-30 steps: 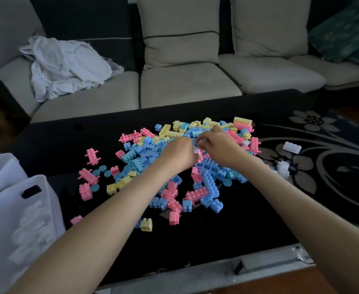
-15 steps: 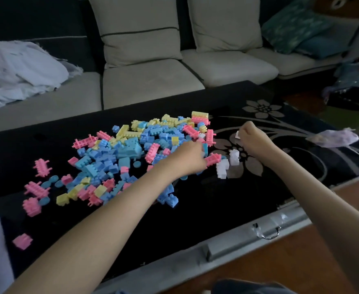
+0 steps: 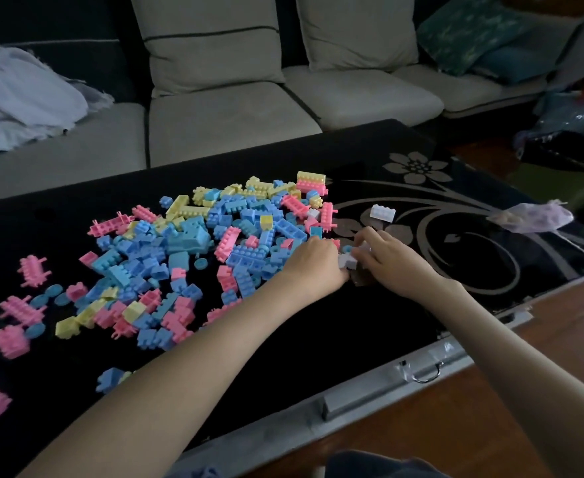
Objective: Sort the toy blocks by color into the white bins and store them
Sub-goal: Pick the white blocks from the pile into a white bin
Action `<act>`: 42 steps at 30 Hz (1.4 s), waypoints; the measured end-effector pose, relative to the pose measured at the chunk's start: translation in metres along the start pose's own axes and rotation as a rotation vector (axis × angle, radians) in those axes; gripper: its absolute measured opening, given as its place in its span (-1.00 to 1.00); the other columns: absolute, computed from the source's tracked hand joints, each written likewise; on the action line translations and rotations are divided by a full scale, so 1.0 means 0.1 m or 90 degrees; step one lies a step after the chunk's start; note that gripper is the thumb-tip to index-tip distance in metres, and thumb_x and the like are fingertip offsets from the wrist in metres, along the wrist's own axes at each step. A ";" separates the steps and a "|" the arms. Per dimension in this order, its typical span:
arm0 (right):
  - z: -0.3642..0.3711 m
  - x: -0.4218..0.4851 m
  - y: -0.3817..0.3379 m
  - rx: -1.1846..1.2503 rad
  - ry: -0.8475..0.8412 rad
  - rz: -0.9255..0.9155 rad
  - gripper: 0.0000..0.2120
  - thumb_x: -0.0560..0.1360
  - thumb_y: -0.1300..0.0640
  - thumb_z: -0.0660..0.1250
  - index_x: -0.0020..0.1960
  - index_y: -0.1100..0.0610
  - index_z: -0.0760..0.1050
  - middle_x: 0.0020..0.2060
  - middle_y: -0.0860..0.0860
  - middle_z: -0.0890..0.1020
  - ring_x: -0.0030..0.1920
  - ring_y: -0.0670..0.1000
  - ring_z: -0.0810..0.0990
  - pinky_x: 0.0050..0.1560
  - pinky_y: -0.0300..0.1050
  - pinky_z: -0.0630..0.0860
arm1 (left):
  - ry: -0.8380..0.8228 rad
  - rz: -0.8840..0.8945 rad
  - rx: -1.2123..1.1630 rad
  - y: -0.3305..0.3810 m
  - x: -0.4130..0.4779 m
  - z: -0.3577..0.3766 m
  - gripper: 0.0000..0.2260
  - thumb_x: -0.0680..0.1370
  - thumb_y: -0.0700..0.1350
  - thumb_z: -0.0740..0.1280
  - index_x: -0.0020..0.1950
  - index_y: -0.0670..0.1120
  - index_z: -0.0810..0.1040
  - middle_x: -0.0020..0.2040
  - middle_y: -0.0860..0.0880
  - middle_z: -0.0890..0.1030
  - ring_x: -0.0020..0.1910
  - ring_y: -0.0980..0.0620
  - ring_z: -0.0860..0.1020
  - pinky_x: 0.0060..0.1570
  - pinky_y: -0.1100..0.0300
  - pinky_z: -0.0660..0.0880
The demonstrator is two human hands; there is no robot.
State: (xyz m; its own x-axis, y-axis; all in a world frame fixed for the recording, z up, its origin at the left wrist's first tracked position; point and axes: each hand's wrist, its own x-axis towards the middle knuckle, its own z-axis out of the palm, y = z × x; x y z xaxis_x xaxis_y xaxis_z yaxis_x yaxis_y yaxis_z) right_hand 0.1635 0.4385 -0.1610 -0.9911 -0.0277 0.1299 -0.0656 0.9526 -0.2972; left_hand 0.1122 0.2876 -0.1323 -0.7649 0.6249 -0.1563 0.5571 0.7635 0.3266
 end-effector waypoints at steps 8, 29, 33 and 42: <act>0.12 -0.03 -0.01 -0.005 0.088 0.094 -0.82 0.56 0.04 0.19 0.11 0.10 0.35 -0.07 0.07 0.47 0.00 0.14 0.50 -0.16 -0.09 0.34 | -0.024 -0.026 -0.011 -0.11 -0.06 -0.05 -0.67 0.55 0.06 0.28 -0.21 -0.17 0.36 -0.26 -0.03 0.33 -0.21 -0.02 0.39 -0.41 0.22 0.22; -0.03 0.32 -1.42 0.210 0.033 -0.080 -0.87 0.56 0.00 0.24 -0.01 0.04 0.35 -0.26 -0.05 0.44 -0.37 -0.12 0.36 -0.38 -0.25 0.23 | 0.162 -0.154 -0.054 -0.81 -1.04 -0.67 -0.71 0.57 -0.03 0.23 -0.30 -0.11 0.30 -0.33 0.01 0.35 -0.39 0.08 0.33 -0.45 0.22 0.22; 0.05 0.39 -1.97 0.221 0.021 -0.160 -0.92 0.58 0.03 0.22 0.00 0.04 0.37 -0.18 -0.01 0.43 -0.29 -0.10 0.39 -0.33 -0.28 0.25 | 0.179 -0.222 -0.059 -1.15 -1.47 -0.86 -0.71 0.56 -0.01 0.25 -0.29 -0.13 0.33 -0.34 -0.02 0.37 -0.42 0.07 0.32 -0.45 0.23 0.21; 0.43 0.47 -3.66 0.258 -0.006 -0.353 -0.86 0.57 0.14 0.22 0.09 0.13 0.48 -0.11 0.03 0.46 -0.17 -0.02 0.44 -0.28 -0.29 0.27 | 0.226 -0.455 -0.091 -2.15 -2.87 -1.18 -0.74 0.50 0.02 0.28 -0.26 -0.15 0.49 -0.37 -0.03 0.43 -0.38 0.03 0.40 -0.41 0.20 0.26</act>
State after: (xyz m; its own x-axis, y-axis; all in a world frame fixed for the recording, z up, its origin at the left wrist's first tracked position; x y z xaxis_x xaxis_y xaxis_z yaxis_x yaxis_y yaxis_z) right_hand 0.1354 0.0759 -0.0870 -0.7995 -0.4823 0.3580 -0.5997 0.6081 -0.5201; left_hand 0.1742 -0.0752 -0.0479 -0.9907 -0.1133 -0.0747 -0.1333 0.9155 0.3795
